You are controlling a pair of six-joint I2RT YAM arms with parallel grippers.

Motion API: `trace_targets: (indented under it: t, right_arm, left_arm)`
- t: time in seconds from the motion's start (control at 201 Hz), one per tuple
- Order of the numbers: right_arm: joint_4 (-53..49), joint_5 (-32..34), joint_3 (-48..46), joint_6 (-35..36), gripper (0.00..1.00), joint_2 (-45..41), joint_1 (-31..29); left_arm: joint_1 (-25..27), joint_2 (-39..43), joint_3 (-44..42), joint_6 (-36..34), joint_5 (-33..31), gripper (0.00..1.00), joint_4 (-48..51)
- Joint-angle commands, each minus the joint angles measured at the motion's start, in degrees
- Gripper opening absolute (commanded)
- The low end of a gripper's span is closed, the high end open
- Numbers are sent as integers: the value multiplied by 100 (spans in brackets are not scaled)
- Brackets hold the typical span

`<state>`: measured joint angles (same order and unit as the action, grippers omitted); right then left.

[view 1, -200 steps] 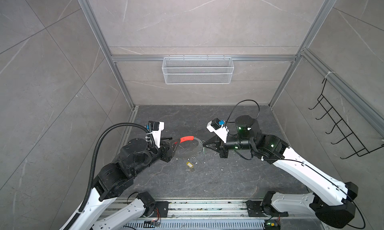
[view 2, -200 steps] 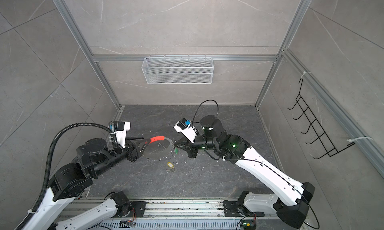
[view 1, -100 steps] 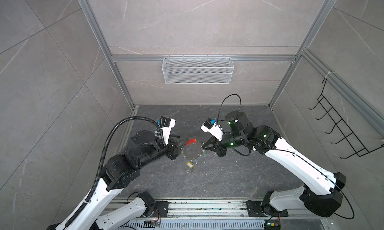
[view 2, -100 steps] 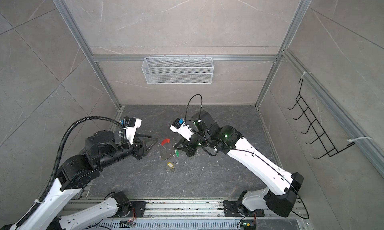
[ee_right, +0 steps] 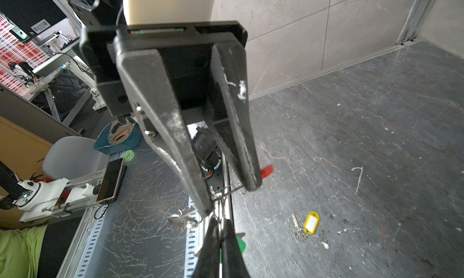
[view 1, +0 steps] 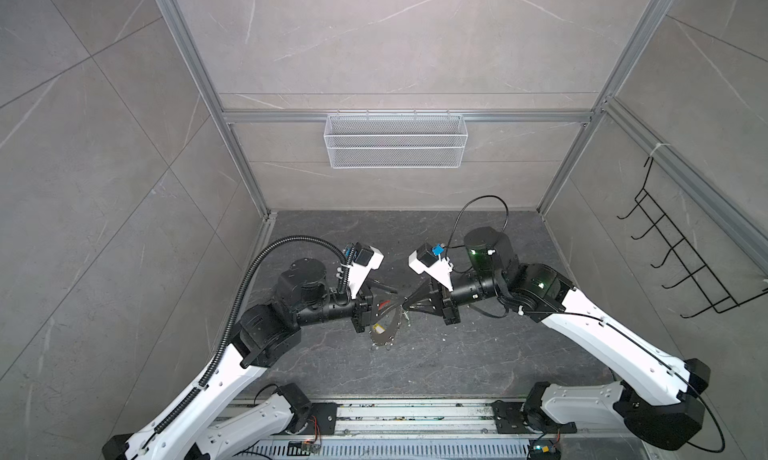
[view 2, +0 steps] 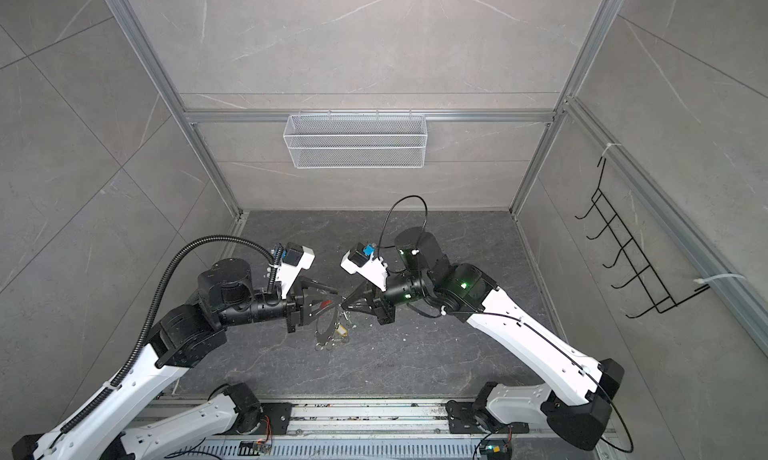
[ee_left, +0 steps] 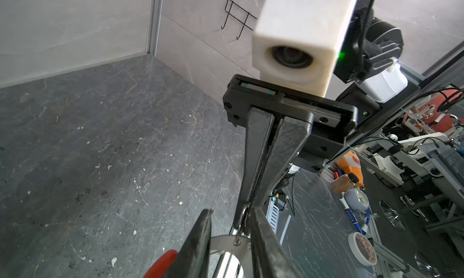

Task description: Remove the keys from the keyring

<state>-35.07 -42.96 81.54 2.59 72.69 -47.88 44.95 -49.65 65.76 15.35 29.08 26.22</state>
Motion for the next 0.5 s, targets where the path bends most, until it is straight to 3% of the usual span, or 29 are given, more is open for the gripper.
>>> trace_targets:
  t: [0.0,0.095,0.493]
  right_arm:
    - [438,-209,-32,-62,0,-9,9]
    - [487,-174,-36,-92,0,-9,8]
    - [588,153,-76,-136,0,-127,14]
  left_arm:
    - [-9,58,7,-171,381,23,-315]
    - [-12,-24,35,-175,484,17,-251]
    - [-12,-257,247,-209,421,19,206]
